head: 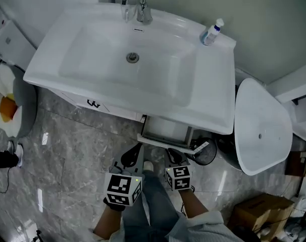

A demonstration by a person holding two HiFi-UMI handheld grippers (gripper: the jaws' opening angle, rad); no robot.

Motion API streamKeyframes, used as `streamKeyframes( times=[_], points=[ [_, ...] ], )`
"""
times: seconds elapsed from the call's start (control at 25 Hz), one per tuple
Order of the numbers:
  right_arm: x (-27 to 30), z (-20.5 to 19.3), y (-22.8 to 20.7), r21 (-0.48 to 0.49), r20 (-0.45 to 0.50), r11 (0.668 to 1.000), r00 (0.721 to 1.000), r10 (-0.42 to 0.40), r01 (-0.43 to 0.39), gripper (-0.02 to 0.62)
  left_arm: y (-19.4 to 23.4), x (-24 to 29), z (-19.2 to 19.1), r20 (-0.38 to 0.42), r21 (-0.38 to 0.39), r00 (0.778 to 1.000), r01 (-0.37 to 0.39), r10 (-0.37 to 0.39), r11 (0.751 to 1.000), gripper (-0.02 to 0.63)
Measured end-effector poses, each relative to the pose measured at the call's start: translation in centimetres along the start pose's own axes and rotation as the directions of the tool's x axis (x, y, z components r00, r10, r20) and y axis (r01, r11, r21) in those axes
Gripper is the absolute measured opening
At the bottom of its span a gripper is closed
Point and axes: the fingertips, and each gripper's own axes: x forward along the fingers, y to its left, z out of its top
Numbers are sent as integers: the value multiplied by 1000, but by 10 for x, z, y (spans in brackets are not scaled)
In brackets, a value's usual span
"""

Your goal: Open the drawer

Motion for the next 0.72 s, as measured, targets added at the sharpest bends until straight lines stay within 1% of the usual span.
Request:
streamKeyframes(
  times=[0.24, 0.4, 0.48, 0.6, 0.72],
  points=[
    [-37, 56, 10, -8, 103, 999, 994, 33, -33, 54, -18, -9, 48, 53, 35, 998, 17, -19, 999, 17],
    [-61, 89, 12, 8, 160, 999, 986, 50, -52, 54, -30, -17, 77, 83, 62, 996, 27, -32, 998, 17],
    [-73, 107, 14, 24, 190, 997, 979, 68, -74, 54, -36, -21, 90, 95, 73, 995, 36, -43, 997, 17],
    [-95, 135, 17, 54, 238, 992, 966, 101, -118, 54, -50, -29, 105, 112, 62, 991, 69, -75, 996, 17],
    [-121, 168, 21, 72, 317, 983, 938, 138, -169, 48, -66, -38, 118, 122, 73, 986, 102, -111, 992, 17]
  ],
)
